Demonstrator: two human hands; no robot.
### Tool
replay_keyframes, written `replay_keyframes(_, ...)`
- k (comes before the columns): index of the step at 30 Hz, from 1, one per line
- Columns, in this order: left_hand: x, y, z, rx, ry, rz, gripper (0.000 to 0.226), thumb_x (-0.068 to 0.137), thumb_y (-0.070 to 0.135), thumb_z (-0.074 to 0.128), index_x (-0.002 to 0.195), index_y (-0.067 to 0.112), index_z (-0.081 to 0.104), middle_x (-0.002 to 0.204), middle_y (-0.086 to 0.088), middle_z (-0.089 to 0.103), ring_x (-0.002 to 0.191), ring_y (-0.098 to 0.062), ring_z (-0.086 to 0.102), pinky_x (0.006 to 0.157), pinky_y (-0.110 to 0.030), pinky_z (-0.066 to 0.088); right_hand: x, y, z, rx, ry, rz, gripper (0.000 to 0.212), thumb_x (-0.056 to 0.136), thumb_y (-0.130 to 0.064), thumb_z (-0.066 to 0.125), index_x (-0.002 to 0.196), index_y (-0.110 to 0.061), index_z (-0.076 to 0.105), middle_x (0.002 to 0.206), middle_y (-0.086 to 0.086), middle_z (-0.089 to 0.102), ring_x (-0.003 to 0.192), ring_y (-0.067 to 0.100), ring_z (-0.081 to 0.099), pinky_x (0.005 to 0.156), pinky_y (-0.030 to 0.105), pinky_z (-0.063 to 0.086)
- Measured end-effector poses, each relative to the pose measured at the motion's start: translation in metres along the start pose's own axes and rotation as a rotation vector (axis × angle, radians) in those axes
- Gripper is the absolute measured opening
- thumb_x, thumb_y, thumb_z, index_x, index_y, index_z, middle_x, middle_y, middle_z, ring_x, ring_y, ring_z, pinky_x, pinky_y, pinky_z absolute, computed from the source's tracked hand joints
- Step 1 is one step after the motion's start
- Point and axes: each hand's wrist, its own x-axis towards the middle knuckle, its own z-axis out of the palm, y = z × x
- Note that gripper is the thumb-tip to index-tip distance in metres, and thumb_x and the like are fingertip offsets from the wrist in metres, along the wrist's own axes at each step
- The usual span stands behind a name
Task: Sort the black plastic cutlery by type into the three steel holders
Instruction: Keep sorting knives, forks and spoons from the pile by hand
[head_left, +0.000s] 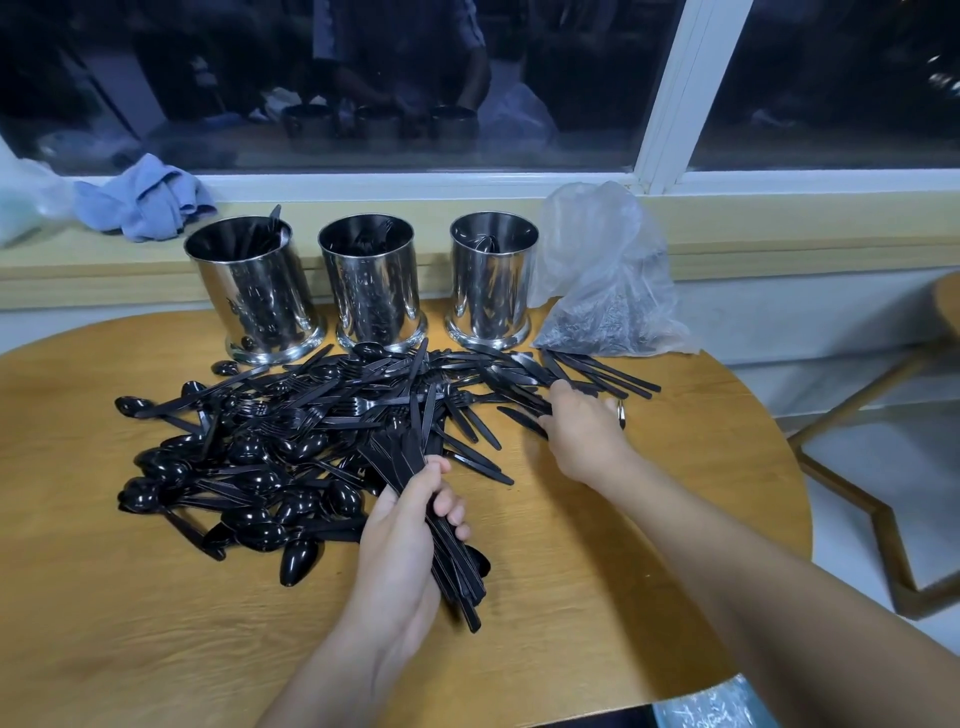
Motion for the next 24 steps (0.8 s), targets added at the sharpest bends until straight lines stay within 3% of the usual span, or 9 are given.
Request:
replay_keyframes(5,-0.001,0.001,0.001,0.012,-0.013,-0.001,0.011,0.107,0.022,0.071,0.113,0.012,0.072,0.077,-0.001,0.048,0.071,-0.017,0.049,0.068,-0.035,0.043,-0.006,0.006,-0.009,0.14,-0.005,0.044,0.015,0.113,-0.022,0.054,0.109,-0.017,0.068,0.096,0.003,0.071,0.1,0.034,0.066,0.108,0.051,0.044)
replay_keyframes(9,-0.002,0.001,0.002,0.004,-0.016,0.002,0.013,0.107,0.023,0.072,0.116,0.013,0.071,0.078,-0.001,0.049,0.069,-0.017,0.049,0.066,-0.033,0.043,-0.02,0.005,-0.025,0.392,0.023,0.052,0.027,0.113,-0.023,0.055,0.133,-0.012,0.069,0.117,0.007,0.077,0.111,0.03,0.07,0.1,0.049,0.055)
replay_keyframes(11,-0.002,0.0,0.002,0.021,-0.019,0.011,0.015,0.108,0.025,0.071,0.118,0.013,0.071,0.079,0.0,0.05,0.065,-0.015,0.045,0.063,-0.032,0.038,-0.032,0.002,-0.032,0.524,0.049,0.006,0.015,0.113,-0.021,0.056,0.118,-0.019,0.07,0.099,-0.002,0.076,0.089,0.018,0.074,0.084,0.045,0.06)
replay_keyframes(13,-0.002,0.002,0.004,0.06,-0.033,0.03,0.018,0.108,0.031,0.072,0.117,0.015,0.069,0.079,0.002,0.047,0.064,-0.013,0.04,0.062,-0.032,0.034,-0.05,-0.007,-0.038,0.718,0.013,-0.016,0.015,0.112,-0.02,0.057,0.103,-0.024,0.069,0.08,-0.009,0.069,0.064,0.012,0.066,0.068,0.039,0.053)
replay_keyframes(14,-0.003,0.004,0.007,0.091,-0.048,0.046,0.02,0.107,0.035,0.074,0.113,0.017,0.067,0.079,0.003,0.044,0.063,-0.013,0.037,0.062,-0.032,0.033,-0.062,-0.013,-0.039,0.805,-0.015,-0.026,0.017,0.111,-0.021,0.058,0.1,-0.023,0.07,0.075,-0.007,0.065,0.061,0.015,0.061,0.065,0.039,0.048)
replay_keyframes(17,-0.005,0.008,0.016,0.179,-0.116,0.12,0.028,0.097,0.04,0.082,0.106,0.02,0.065,0.075,0.004,0.042,0.064,-0.013,0.036,0.06,-0.031,0.035,-0.103,-0.033,-0.039,1.026,-0.142,-0.094,0.017,0.113,-0.024,0.056,0.109,-0.018,0.072,0.073,0.005,0.056,0.066,0.022,0.048,0.064,0.036,0.039)
replay_keyframes(20,-0.005,0.008,0.019,0.219,-0.117,0.143,0.032,0.093,0.031,0.088,0.109,0.013,0.069,0.077,0.003,0.06,0.066,-0.015,0.049,0.06,-0.033,0.042,-0.135,-0.05,-0.034,1.096,-0.27,-0.153,0.02,0.115,-0.024,0.052,0.111,-0.012,0.067,0.082,0.018,0.061,0.069,0.021,0.046,0.061,0.033,0.039)
replay_keyframes(22,-0.007,0.009,0.02,0.256,-0.104,0.117,0.032,0.092,0.028,0.091,0.109,0.009,0.07,0.082,-0.004,0.067,0.068,-0.02,0.058,0.061,-0.04,0.048,-0.149,-0.057,-0.031,1.045,-0.3,-0.204,0.019,0.116,-0.024,0.051,0.105,-0.019,0.065,0.08,0.006,0.064,0.068,0.017,0.048,0.062,0.032,0.041)
replay_keyframes(24,-0.011,0.009,0.02,0.283,-0.103,0.115,0.022,0.097,0.021,0.086,0.098,0.008,0.069,0.079,-0.009,0.062,0.062,-0.022,0.061,0.05,-0.035,0.051,-0.155,-0.06,-0.031,0.903,-0.27,-0.271,0.02,0.115,-0.026,0.051,0.103,-0.036,0.062,0.072,-0.004,0.06,0.065,0.01,0.051,0.065,0.026,0.043)
